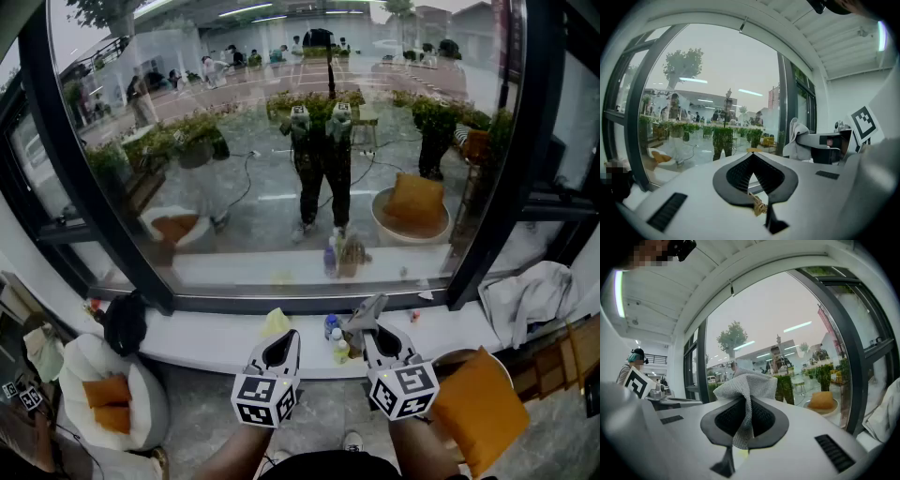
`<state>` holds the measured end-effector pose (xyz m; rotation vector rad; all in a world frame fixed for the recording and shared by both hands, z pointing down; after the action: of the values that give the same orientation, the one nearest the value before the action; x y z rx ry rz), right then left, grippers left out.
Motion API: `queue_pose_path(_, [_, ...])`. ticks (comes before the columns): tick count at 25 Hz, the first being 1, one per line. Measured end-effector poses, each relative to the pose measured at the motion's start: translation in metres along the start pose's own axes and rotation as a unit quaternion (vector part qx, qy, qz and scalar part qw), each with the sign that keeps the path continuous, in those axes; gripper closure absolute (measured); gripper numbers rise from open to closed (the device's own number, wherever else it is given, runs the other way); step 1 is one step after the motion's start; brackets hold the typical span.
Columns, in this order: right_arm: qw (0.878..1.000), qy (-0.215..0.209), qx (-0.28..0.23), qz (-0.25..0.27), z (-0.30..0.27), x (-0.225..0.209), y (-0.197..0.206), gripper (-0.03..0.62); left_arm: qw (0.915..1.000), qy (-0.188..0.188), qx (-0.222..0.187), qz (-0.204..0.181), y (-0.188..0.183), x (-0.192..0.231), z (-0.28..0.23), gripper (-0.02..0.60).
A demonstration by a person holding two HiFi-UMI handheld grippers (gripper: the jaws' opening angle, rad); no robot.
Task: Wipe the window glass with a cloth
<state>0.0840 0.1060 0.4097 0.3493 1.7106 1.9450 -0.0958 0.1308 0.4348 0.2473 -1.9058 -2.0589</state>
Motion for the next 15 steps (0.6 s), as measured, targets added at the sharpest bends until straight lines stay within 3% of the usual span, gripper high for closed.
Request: queue_pose_path(15, [1.000, 0.009, 0.001, -0.006, -0.0008, -0.0072, 0.0002, 0.554, 1.0000, 0.007, 0.000, 0.004, 0.0017, -0.0033, -0.0066, 0.574])
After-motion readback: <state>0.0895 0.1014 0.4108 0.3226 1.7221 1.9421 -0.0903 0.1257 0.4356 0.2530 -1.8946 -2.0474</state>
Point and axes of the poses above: the fingertips, and each gripper's own axes: z backward along the fingers, x to its left, y out of its underside, the point moved 4 cm from there along z, backward along the fingers, and after that the axes turned 14 degrees about -x, right-handed, at the moved point
